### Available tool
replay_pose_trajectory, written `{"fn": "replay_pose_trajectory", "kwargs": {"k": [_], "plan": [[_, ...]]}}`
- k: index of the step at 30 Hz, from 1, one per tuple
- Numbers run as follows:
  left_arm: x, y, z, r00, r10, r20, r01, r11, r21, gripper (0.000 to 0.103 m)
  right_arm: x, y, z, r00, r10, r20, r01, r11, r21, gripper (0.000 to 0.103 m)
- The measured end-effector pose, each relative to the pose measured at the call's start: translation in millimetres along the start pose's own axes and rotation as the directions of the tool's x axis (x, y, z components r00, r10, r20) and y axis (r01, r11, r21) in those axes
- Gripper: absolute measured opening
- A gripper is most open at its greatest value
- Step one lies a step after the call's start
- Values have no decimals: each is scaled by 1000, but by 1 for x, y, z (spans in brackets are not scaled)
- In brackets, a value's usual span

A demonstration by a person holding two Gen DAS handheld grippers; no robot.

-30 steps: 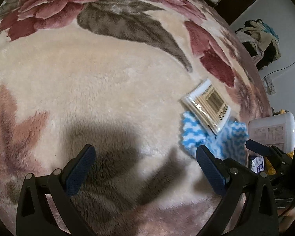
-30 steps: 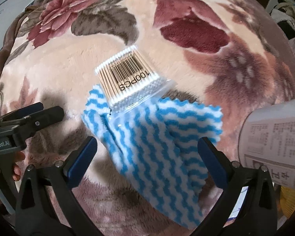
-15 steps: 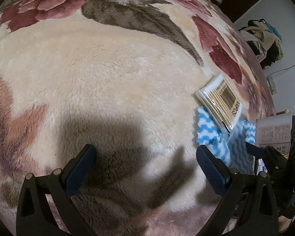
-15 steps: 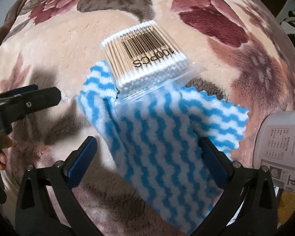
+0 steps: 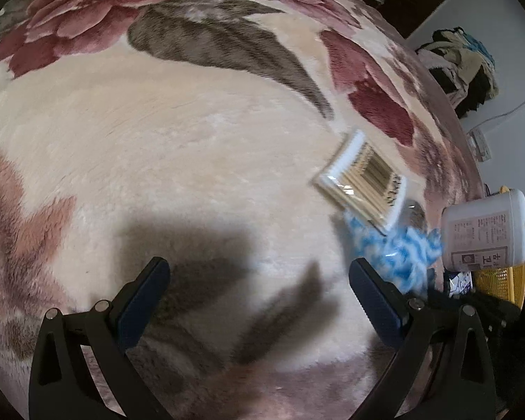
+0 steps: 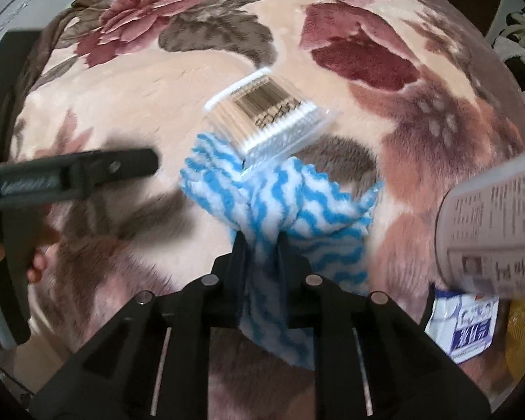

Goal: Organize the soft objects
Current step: 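Lower the right tool onto the blue-and-white wavy cloth and grasp it, then grasp the clear cotton swab box with the left tool while the right tool lifts the cloth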

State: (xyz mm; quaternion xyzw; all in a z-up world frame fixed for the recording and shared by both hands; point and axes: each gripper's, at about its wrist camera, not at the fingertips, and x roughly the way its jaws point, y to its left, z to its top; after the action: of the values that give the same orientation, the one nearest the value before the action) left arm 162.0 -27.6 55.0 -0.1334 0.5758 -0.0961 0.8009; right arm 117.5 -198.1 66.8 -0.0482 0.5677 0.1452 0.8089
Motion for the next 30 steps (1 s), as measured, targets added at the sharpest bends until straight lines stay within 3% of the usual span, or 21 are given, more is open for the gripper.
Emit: {"fn": "replay_pose_trajectory", "kwargs": {"k": [5,10,18,21,24,26,30], "plan": [[3,-23,3,1000,15,-3,-15,997,71,102,-1,-10,-14,1000,17,-25,-16,999,40,16],[12,-56,14,1000,22,-1,-22,985,173,102,3,-31,-17,1000,27,-7,-26,987,161,16],[46,-106,38,995,103,-19,-90,931,353,102,13,-39,-21,997,72,17,-74,971,227,17],[65,-109,44,991,127,-45,-102,925,365,102,16,-42,-22,996,87,21,-89,967,239,17],[75,-106,48,991,105,-80,-72,939,336,101,19,-41,-21,996,88,18,-90,966,242,17],[72,-103,49,993,100,-57,-78,947,311,87,20,-41,-20,996,88,17,-89,965,246,18],[60,-94,45,995,87,-40,-73,958,279,82,20,-41,-19,996,88,18,-89,965,248,19]]}}
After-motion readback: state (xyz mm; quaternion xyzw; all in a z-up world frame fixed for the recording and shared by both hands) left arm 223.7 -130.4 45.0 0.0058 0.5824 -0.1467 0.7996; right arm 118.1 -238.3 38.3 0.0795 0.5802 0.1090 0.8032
